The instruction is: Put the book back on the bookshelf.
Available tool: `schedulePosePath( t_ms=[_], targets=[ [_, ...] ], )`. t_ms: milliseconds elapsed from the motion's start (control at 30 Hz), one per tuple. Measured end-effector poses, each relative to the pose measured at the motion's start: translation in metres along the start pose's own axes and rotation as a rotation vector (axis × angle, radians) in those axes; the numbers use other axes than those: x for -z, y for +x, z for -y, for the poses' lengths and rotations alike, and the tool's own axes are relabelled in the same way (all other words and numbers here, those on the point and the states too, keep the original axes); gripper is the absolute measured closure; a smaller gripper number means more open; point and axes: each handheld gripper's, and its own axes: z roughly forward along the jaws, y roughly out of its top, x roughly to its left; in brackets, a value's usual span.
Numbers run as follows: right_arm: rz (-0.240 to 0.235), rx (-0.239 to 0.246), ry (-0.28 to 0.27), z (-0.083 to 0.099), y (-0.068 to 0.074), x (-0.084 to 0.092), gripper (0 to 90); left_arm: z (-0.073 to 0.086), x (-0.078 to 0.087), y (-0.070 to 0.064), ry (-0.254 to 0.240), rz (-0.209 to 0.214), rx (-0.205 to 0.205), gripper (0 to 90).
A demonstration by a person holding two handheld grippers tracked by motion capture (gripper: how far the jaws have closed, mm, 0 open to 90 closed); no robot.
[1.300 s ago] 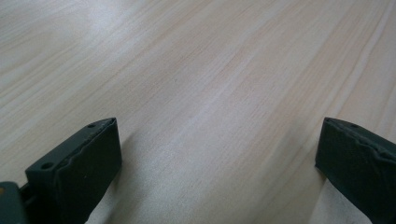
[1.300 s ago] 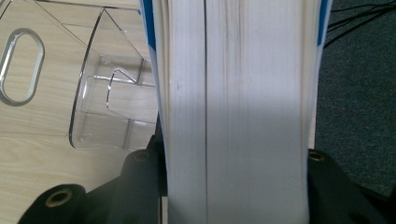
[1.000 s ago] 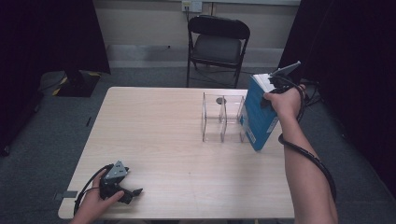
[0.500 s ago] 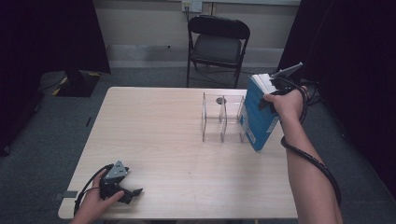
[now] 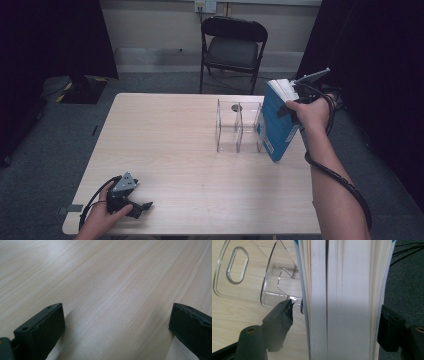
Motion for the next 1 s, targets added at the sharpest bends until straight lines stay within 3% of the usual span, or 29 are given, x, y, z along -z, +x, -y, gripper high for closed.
schedulePosePath(
  t_ms=[300,400,1000],
  targets=[
    [-0.029,0.013,0.009,0.009,-0.001,0.002,21.8,0.000,0.000,0.000,0.001,0.000,0.001,0.0],
    [-0.019,0.015,-0.032,0.010,-0.001,0.005,22.0,0.000,0.000,0.000,0.001,0.000,0.002,0.0],
    [-0.056,0.076,0.026,0.024,0.004,0.016,19.0,0.000,0.000,0.000,0.001,0.000,0.002,0.0]
  ],
)
